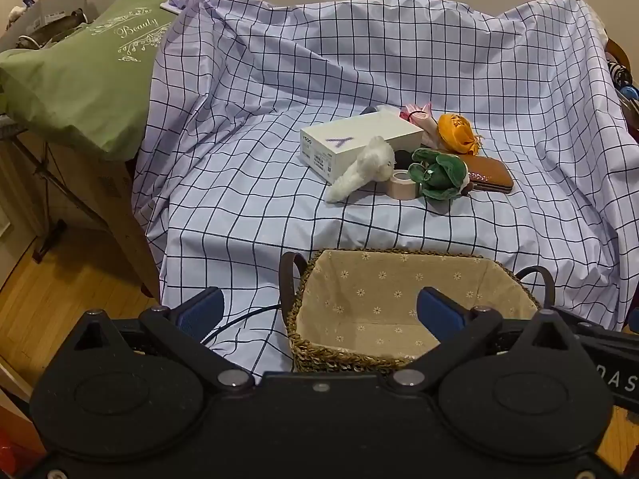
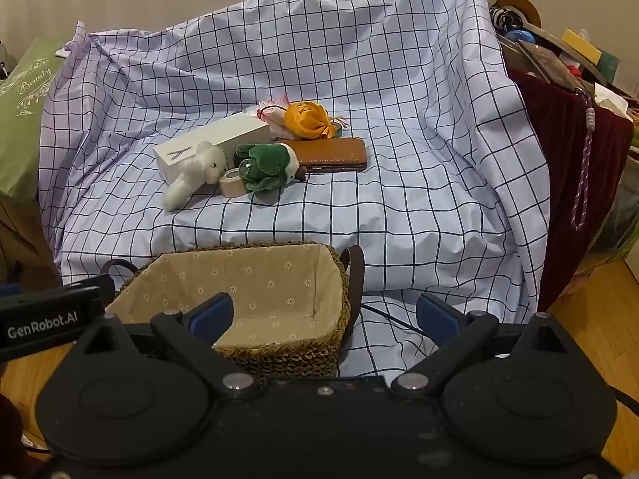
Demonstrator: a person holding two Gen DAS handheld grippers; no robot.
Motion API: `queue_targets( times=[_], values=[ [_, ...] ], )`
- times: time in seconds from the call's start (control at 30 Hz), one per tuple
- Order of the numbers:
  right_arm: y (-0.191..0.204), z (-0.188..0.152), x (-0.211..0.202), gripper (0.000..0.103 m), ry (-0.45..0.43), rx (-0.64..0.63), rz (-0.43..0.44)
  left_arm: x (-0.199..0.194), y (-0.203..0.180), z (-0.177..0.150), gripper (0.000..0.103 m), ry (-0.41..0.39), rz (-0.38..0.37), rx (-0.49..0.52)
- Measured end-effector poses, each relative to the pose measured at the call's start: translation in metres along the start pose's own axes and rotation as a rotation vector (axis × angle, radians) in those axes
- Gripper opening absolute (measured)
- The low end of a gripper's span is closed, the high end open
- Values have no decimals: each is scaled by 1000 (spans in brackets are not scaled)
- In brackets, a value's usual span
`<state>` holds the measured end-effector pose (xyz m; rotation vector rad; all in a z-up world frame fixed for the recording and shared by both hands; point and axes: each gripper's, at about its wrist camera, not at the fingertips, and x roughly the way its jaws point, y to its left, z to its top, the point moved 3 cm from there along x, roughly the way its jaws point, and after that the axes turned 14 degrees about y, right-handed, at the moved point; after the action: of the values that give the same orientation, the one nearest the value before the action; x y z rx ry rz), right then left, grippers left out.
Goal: Organize soft objects
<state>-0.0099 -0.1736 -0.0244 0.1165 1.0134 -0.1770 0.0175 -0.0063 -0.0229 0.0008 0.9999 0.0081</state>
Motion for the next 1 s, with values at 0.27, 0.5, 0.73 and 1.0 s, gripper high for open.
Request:
queue_targets(
  times=[0.27,0.5,0.73,1.0],
  values=[
    [0,0,0,99,2,5,2,2,3,4,100,4,-1,4],
    [-1,0,0,99,4,4,3,2,3,4,100,5,-1,6],
    [0,0,0,99,6,5,3,2,3,4,100,5,-1,6],
    [0,0,0,99,6,6,3,2,3,4,100,6,-1,6]
  ],
)
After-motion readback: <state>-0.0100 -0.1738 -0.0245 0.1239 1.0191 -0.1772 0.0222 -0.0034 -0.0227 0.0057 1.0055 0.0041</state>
